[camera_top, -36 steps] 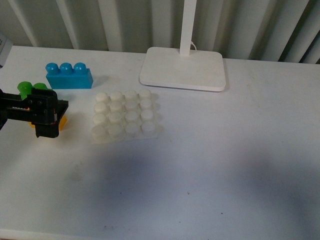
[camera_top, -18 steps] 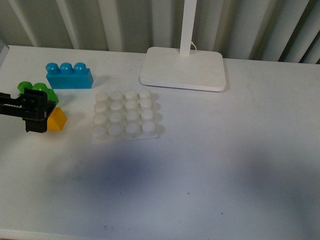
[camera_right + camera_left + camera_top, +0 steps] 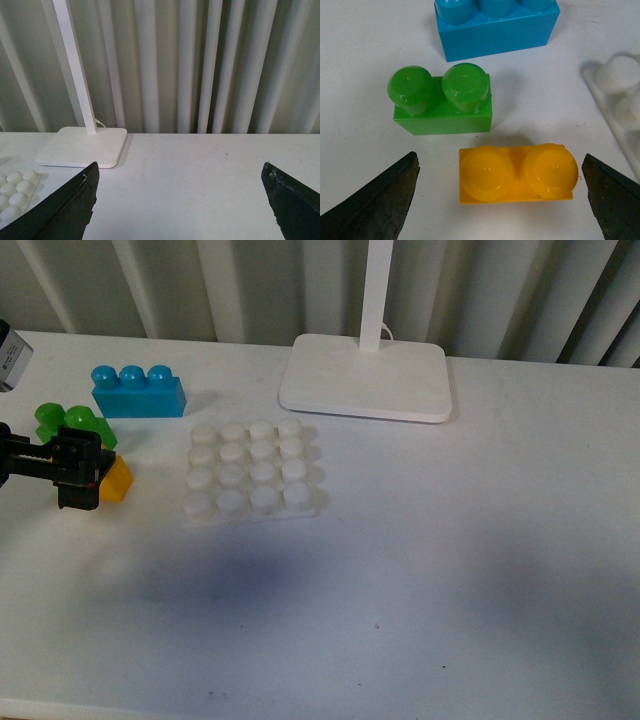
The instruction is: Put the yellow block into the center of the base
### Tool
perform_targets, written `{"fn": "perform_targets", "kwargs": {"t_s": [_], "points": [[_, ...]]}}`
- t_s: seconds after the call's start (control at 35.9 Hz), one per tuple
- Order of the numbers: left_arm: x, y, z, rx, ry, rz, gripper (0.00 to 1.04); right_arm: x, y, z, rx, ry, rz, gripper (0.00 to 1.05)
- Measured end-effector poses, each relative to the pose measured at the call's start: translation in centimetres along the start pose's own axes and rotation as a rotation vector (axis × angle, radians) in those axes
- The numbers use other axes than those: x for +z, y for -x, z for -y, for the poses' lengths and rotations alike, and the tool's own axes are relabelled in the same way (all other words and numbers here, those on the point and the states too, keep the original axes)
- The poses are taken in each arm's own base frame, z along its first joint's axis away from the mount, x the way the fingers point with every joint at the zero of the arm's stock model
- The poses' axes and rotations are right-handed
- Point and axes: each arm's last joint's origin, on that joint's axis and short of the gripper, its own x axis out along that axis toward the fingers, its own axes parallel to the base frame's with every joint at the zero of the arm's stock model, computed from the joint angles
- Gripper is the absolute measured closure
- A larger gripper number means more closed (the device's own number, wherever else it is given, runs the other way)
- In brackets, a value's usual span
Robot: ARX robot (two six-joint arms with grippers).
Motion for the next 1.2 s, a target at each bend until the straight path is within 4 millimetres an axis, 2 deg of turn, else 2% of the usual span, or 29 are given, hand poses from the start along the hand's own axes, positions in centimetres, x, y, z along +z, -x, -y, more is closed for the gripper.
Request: {"fn": "perform_targets", "kwargs": {"t_s": [0.75,0.84,0.95,1.03,1.2], "points": [[-0.7,-2.0,-1.0,0.005,0.016,-0.032,0.07,0.0,0.0,0.0,0.000,0.000,0.000,0.09],[-0.8,-2.0,-1.0,0.005,0.017,-0.037,0.22,0.0,0.0,0.0,0.000,0.000,0.000,0.09],[-0.9,-2.0,-1.0,0.005,0.018,-0.039,0.35,0.0,0.0,0.0,0.000,0.000,0.000,0.09],[-0.9,-2.0,-1.0,0.008,0.018,-0.039,0.39,0.0,0.0,0.0,0.000,0.000,0.000,0.09],[-0.8,-2.0,-1.0,0.012,0.022,-0.039,0.39,0.0,0.0,0.0,0.000,0.000,0.000,0.09]]}}
